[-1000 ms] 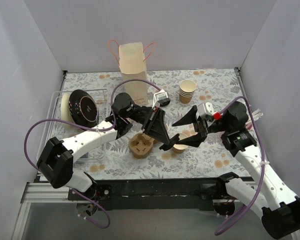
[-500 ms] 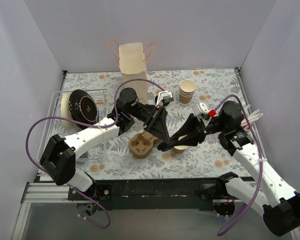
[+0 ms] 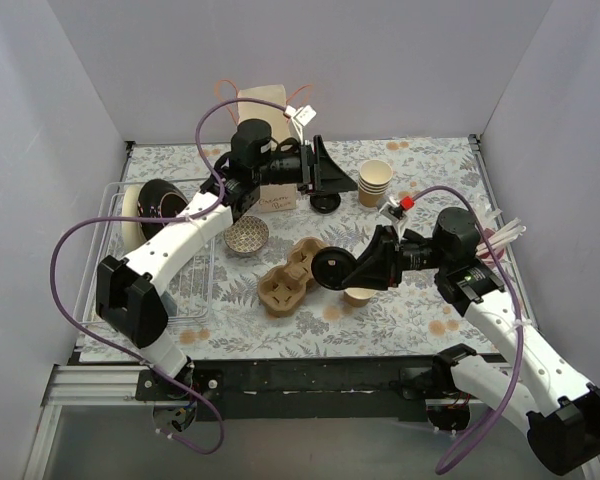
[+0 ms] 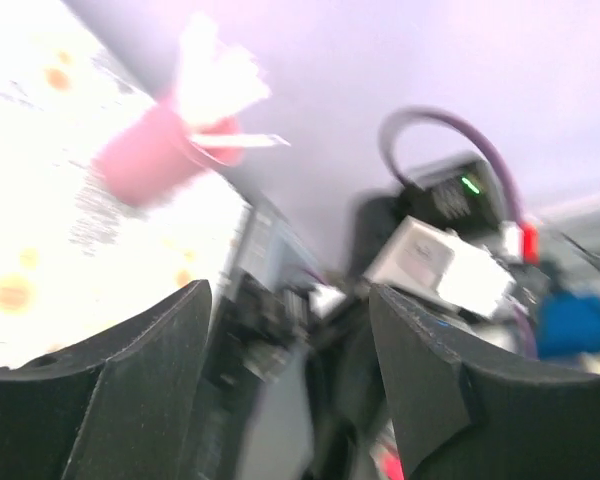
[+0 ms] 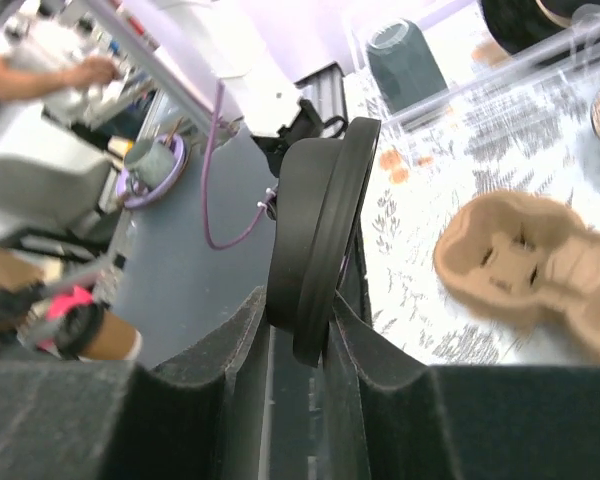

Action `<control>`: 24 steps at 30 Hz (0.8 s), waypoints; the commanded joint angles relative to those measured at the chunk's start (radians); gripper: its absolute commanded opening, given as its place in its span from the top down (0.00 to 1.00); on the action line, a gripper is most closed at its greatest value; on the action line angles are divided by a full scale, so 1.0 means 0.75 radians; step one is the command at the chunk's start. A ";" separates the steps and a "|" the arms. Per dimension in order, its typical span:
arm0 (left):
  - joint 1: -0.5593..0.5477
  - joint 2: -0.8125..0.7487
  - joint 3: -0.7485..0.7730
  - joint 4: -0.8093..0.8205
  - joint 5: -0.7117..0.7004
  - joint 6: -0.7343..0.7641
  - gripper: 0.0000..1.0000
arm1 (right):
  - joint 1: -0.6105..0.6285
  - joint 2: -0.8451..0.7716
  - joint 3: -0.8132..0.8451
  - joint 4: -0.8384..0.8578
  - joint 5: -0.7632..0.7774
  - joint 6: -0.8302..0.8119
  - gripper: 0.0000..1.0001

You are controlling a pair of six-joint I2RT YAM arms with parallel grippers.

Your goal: Pack the takeout coffee

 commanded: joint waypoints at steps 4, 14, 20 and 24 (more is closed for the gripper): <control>-0.019 -0.064 -0.022 -0.347 -0.558 0.500 0.38 | -0.122 -0.030 0.076 -0.389 0.170 0.098 0.76; -0.129 -0.271 -0.421 -0.195 -0.642 0.856 0.38 | -0.382 0.000 -0.090 -0.522 -0.057 0.098 0.76; -0.235 -0.195 -0.419 -0.209 -0.589 0.889 0.38 | -0.390 0.102 -0.143 -0.524 -0.079 0.061 0.75; -0.262 -0.179 -0.439 -0.212 -0.595 0.912 0.38 | -0.398 0.178 -0.133 -0.528 -0.065 0.037 0.75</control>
